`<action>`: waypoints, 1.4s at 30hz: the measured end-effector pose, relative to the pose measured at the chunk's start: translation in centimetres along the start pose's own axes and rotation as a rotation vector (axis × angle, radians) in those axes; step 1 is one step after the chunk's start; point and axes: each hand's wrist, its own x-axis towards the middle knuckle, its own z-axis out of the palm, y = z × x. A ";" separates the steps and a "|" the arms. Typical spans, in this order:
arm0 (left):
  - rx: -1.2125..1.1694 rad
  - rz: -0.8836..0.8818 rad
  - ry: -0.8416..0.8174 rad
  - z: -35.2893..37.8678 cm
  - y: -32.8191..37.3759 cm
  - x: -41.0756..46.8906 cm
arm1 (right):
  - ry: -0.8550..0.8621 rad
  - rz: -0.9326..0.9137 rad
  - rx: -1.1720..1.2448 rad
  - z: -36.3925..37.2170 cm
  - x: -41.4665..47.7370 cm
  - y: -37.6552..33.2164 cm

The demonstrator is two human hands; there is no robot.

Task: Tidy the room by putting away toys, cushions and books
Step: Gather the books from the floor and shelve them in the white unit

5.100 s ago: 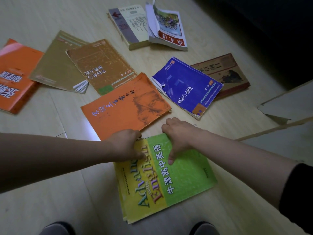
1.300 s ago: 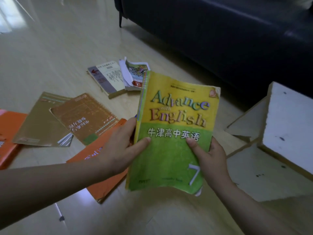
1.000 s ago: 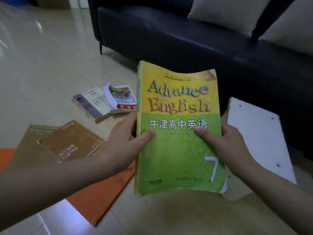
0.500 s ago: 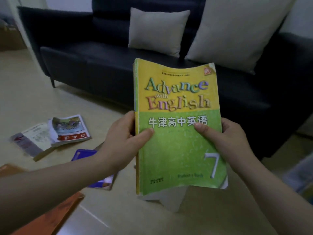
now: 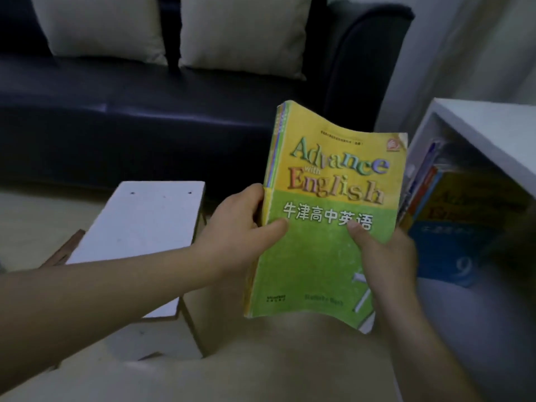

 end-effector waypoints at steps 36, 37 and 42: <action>0.137 0.364 -0.374 19.1 0.2 9.5 | 0.912 0.067 -0.295 -8.8 4.5 9.2; 0.130 0.374 -0.368 19.5 0.5 9.7 | 0.927 0.061 -0.290 -9.0 4.9 9.2; 0.118 0.415 -0.345 21.7 1.2 11.0 | 0.969 0.037 -0.184 -9.6 7.1 9.5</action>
